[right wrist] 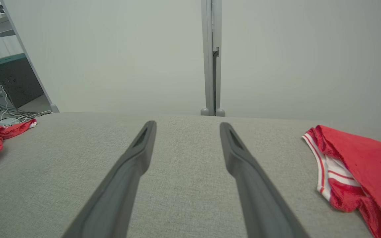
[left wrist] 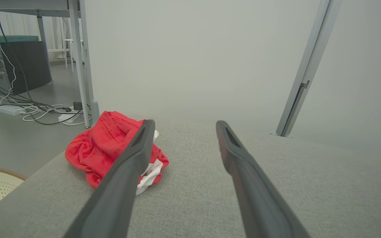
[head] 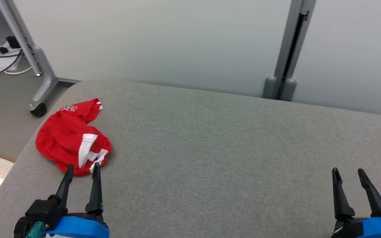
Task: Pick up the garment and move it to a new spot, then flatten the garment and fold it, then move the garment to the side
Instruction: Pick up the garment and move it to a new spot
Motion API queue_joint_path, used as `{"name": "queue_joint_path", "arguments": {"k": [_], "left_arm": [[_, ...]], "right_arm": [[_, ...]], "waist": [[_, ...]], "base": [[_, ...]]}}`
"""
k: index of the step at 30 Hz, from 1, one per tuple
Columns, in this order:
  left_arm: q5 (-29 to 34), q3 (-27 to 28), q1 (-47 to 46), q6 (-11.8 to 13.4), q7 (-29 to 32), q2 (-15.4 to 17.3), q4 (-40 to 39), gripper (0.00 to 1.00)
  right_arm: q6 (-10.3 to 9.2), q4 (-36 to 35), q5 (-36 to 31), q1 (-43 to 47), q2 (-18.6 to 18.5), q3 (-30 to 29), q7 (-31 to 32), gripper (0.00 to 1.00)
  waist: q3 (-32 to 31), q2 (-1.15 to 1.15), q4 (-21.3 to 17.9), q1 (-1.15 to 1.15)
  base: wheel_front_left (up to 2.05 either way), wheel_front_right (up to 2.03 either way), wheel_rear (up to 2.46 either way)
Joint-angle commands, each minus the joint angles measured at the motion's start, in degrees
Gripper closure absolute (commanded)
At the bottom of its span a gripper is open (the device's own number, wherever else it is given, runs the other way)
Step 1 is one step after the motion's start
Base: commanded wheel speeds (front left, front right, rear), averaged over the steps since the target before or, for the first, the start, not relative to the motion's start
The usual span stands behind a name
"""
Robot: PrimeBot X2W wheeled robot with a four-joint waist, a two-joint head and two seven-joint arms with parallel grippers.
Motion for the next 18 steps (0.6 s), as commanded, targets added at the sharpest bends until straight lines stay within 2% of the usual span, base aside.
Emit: {"name": "queue_joint_path", "arguments": {"k": [1,10,18], "left_arm": [[-0.3,0.0,0.3,-0.5,-0.2,0.3,0.0,0.00],[-0.3,-0.3,0.6,-0.5,-0.2,0.1,0.4,0.00],[-0.7,0.2,1.0,-0.5,-0.2,0.2,0.4,0.00]], "right_arm": [[0.00,-0.1,-0.1,-0.3,0.1,0.2,-0.1,0.00],[0.00,0.6,0.2,-0.4,0.1,2.2,0.2,0.00],[0.00,2.3,0.5,-0.6,0.1,4.2,0.6,0.00]], "waist": [[0.9,0.00,1.6,0.00],[0.7,0.00,9.1,0.00],[1.0,0.00,13.8,0.00]], "base": [[0.00,0.00,0.00],[0.00,0.00,0.00],[0.00,0.00,0.00]]}}
